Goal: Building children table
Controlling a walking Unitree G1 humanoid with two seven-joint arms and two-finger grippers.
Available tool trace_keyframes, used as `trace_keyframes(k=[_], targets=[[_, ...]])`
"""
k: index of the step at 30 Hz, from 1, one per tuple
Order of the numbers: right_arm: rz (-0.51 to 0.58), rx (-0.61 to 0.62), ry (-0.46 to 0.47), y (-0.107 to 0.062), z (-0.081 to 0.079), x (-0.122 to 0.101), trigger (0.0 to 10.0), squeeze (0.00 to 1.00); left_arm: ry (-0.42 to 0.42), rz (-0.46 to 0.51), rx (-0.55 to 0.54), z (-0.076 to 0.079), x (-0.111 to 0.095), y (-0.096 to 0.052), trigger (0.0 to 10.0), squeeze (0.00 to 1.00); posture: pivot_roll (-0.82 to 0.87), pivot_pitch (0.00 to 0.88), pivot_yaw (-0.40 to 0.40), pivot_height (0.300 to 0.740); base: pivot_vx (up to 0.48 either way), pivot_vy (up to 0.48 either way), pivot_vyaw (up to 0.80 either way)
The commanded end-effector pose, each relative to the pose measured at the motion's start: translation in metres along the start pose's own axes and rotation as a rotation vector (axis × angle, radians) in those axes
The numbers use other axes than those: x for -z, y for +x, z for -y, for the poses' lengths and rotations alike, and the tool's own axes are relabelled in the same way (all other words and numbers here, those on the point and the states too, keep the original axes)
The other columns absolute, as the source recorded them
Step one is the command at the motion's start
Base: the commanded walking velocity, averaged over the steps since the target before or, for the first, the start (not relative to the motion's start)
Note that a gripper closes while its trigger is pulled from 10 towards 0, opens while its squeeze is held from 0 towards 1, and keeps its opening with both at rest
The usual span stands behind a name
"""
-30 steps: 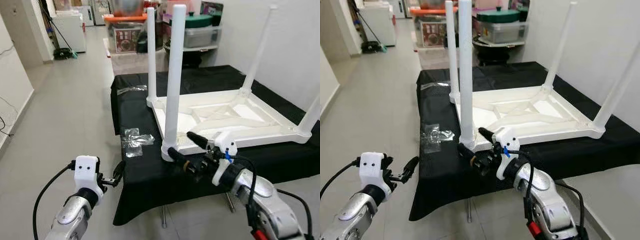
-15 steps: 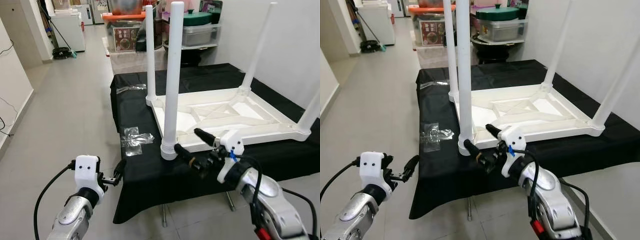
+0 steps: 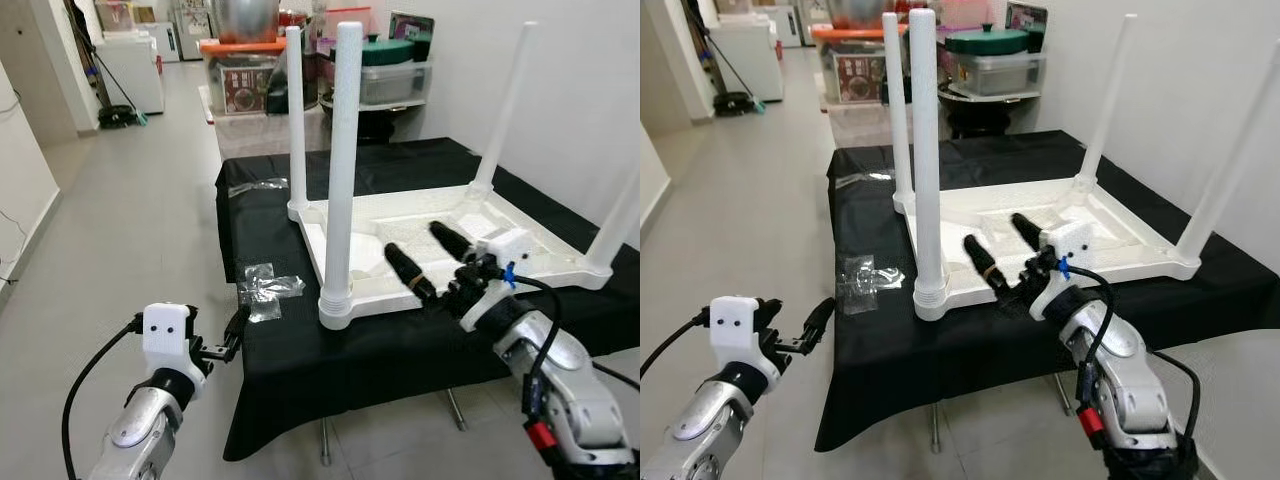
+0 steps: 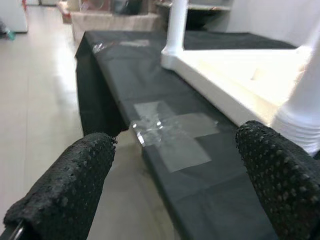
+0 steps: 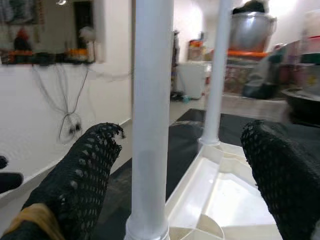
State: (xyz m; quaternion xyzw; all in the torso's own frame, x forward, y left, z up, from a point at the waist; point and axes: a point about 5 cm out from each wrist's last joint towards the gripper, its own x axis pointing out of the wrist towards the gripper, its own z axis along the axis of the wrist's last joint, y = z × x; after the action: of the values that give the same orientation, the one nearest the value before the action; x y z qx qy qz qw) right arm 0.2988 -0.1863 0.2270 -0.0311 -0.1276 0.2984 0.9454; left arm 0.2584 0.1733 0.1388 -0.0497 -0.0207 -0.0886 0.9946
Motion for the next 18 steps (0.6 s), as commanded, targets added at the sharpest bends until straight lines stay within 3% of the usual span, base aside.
trace_keyframes(k=[1, 6, 8, 9, 11, 14, 16, 18], targets=[[-0.004, -0.022, 0.0, 0.004, 0.002, -0.001, 10.0, 0.0, -0.001, 0.0, 0.006, 0.001, 0.002, -0.001, 10.0, 0.0, 0.05, 0.0, -0.042, 0.74, 0.0, 0.0, 0.0], [0.038, 0.0, 0.014, 0.01, 0.001, -0.007, 10.0, 0.0, -0.011, 0.026, -0.005, 0.0, -0.002, -0.004, 10.0, 0.0, 0.06, 0.0, -0.051, 0.74, 0.0, 0.0, 0.0], [0.087, 0.126, 0.001, 0.013, 0.008, -0.012, 10.0, 0.0, -0.015, 0.039, -0.003, 0.0, -0.004, -0.005, 10.0, 0.0, 0.06, 0.0, -0.051, 0.74, 0.0, 0.0, 0.0], [0.087, 0.126, 0.001, 0.013, 0.008, -0.012, 10.0, 0.0, -0.015, 0.039, -0.003, 0.0, -0.004, -0.005, 10.0, 0.0, 0.06, 0.0, -0.051, 0.74, 0.0, 0.0, 0.0], [0.119, 0.298, 0.007, 0.011, 0.024, -0.014, 10.0, 0.0, -0.016, 0.039, 0.003, 0.001, -0.004, -0.006, 10.0, 0.0, 0.06, 0.0, -0.051, 0.74, 0.0, 0.0, 0.0], [0.12, 0.379, -0.052, 0.008, 0.031, -0.014, 10.0, 0.0, -0.012, 0.037, 0.007, 0.001, -0.004, -0.006, 10.0, 0.0, 0.06, 0.0, -0.046, 0.74, 0.0, 0.0, 0.0], [0.086, 0.656, -0.087, -0.008, 0.061, -0.011, 10.0, 0.0, -0.008, 0.041, 0.017, 0.002, -0.005, -0.006, 10.0, 0.0, 0.06, 0.0, -0.044, 0.74, 0.0, 0.0, 0.0], [0.086, 0.656, -0.087, -0.008, 0.061, -0.011, 10.0, 0.0, -0.008, 0.041, 0.017, 0.002, -0.005, -0.006, 10.0, 0.0, 0.06, 0.0, -0.044, 0.74, 0.0, 0.0, 0.0]])
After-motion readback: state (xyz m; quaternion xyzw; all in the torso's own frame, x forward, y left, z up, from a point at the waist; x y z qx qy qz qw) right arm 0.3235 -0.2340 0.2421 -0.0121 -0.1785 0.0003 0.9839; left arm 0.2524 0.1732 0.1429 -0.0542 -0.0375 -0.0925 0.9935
